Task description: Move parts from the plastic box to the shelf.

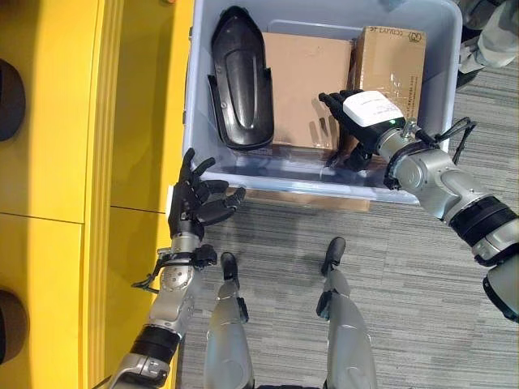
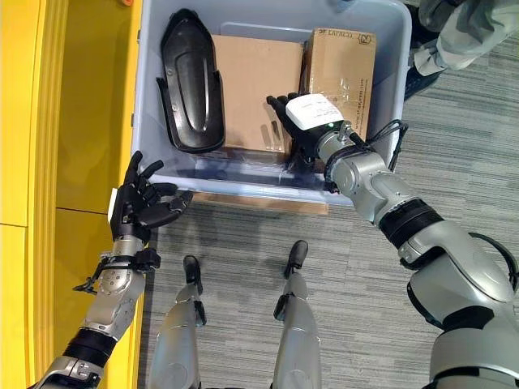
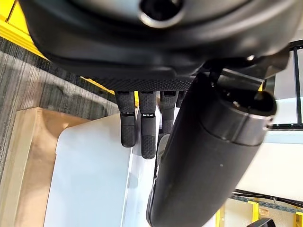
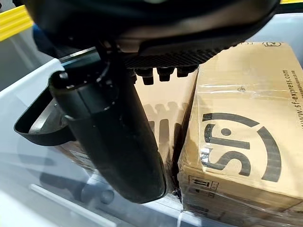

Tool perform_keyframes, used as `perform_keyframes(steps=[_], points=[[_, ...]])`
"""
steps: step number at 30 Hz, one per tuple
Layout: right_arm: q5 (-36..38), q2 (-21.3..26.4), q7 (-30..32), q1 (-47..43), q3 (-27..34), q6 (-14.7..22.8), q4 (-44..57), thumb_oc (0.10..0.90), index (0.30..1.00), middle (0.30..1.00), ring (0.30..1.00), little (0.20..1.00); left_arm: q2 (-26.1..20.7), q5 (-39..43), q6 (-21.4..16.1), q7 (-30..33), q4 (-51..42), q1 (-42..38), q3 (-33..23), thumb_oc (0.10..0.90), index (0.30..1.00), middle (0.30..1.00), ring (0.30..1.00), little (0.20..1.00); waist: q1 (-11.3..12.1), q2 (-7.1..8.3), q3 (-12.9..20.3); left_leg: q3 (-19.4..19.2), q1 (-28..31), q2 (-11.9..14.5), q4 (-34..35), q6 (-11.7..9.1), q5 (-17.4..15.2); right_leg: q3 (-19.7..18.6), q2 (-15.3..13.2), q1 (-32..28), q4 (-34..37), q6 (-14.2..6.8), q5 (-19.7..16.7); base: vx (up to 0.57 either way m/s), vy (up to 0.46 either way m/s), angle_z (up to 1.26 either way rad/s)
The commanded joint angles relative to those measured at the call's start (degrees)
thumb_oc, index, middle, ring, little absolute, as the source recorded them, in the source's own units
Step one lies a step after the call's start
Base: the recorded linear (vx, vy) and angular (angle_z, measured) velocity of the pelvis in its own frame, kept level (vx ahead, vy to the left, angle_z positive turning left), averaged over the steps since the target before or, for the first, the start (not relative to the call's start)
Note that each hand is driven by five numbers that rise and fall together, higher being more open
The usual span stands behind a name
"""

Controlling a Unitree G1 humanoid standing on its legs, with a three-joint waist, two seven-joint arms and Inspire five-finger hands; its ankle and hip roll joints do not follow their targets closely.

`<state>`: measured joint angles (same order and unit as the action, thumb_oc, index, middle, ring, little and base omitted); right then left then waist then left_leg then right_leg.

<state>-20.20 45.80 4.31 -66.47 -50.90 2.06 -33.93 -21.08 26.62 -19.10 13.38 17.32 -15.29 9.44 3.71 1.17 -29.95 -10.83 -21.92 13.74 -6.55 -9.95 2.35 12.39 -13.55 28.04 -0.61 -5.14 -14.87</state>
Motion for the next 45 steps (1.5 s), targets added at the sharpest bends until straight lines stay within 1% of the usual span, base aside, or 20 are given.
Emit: perform_keyframes(steps=[1,7,20,45], points=[[0.5,1.4,4.5,-10.3,3.5,1.1,2.5,0.9,1.0,1.0,1.0,1.0,-0.3,0.8,1.4,2.4,-0.5,3.1,2.3,0.9,1.0,1.0,1.0,1.0,0.5,-0.17,0.2,-2.4,-0.2,2.1,2.2,0.2,6.4,-4.1,-5.2,-2.7,-13.0,-5.8,9.9,0.0,0.0,0.0],[1.3,0.7,4.9,-11.3,3.7,1.2,2.6,0.9,1.0,1.0,1.0,1.0,-0.4,0.7,1.5,2.0,-0.3,2.6,2.9,0.9,1.0,1.0,1.0,1.0,0.4,0.18,0.2,-2.4,1.9,2.0,2.4,0.1,5.9,-3.9,-5.4,-4.4,-13.1,-6.0,10.1,0.0,0.0,0.0],[3.9,0.9,5.9,-12.5,5.4,1.4,3.8,0.9,1.0,1.0,1.0,1.0,-0.8,0.8,1.5,2.1,-0.3,2.0,2.7,0.9,1.0,1.0,1.0,1.0,0.2,1.03,0.4,-2.4,3.4,2.2,2.4,0.2,5.9,-4.2,-5.0,-5.5,-13.3,-5.8,10.3,0.0,0.0,0.0],[4.8,1.8,6.8,-12.0,7.5,1.4,6.8,0.9,1.0,1.0,1.0,1.0,-0.9,0.5,2.0,2.4,-0.1,2.6,2.1,0.9,1.0,1.0,1.0,1.0,-0.5,1.29,0.2,-2.6,3.4,2.1,2.2,0.3,5.5,-4.9,-4.5,-4.6,-14.1,-5.6,10.2,0.0,0.0,0.0]])
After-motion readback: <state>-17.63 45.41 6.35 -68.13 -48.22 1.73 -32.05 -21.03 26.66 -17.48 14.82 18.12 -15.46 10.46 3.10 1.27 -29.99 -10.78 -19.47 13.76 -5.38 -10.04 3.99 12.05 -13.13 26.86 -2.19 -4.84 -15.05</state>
